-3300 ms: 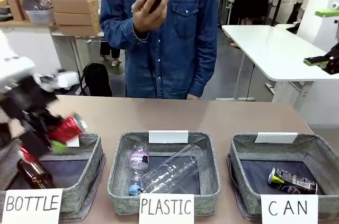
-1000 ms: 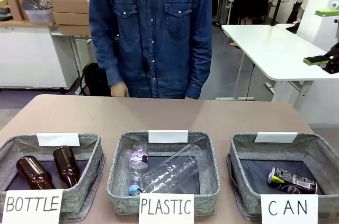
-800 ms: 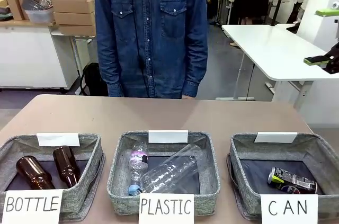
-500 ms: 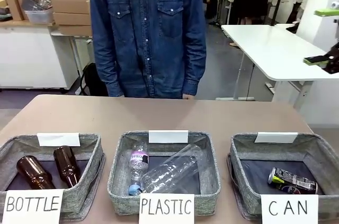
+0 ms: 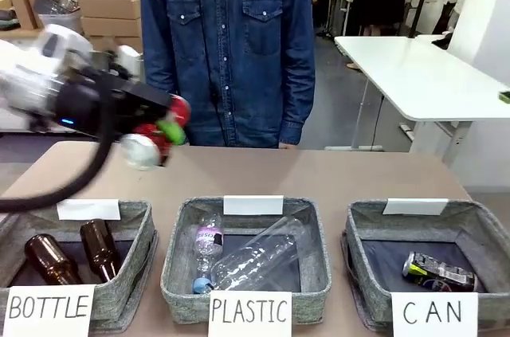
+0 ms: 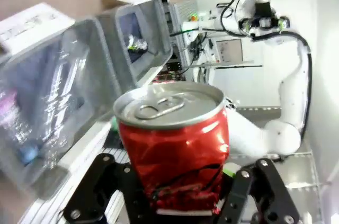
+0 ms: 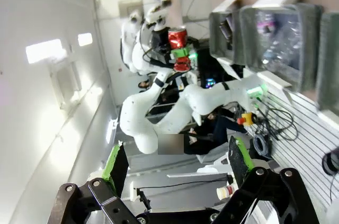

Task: Sort the can waste into the basket.
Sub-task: Pick up the can waste from the table and place it in the right Fabric basket.

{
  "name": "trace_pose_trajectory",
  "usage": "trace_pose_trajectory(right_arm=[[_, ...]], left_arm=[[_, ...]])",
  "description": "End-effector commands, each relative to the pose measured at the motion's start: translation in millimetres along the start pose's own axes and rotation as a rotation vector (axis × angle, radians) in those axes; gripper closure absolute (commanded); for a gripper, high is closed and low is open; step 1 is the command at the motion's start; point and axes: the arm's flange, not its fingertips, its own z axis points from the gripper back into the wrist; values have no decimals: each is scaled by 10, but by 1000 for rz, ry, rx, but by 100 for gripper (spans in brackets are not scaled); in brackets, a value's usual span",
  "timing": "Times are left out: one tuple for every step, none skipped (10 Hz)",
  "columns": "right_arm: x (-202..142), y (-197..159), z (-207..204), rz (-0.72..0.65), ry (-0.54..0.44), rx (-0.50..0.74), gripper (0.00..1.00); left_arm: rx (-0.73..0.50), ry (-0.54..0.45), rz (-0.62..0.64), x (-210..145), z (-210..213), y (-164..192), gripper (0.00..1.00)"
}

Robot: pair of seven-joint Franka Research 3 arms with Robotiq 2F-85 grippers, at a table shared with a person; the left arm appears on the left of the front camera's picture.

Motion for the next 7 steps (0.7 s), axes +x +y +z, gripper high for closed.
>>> trace_pose_trajectory(right_arm=[[-281,-178,464,-88,-48,-65,0],[-403,-351,612,-113,-83,-96,0],[-463,-495,698,-119,-141,-46,0],[-420,-574,675,-121,-194,-17,0],[-478,-419,676,-121,-117,-68,0],[-478,-419,676,-121,-117,-68,0],[-478,-419,676,-121,-117,-68,0]], left_arm=[[-97,-23,23,515,-460,7,100],[-163,-38,114,707,-677,5,100],[-202,-19,171,755,-779,23,100],[-212,-22,208,709,-724,60,100],[-150,-8,109,577,-823,14,100],[-150,-8,109,577,-823,14,100],[-150,-8,109,577,-823,14,100]])
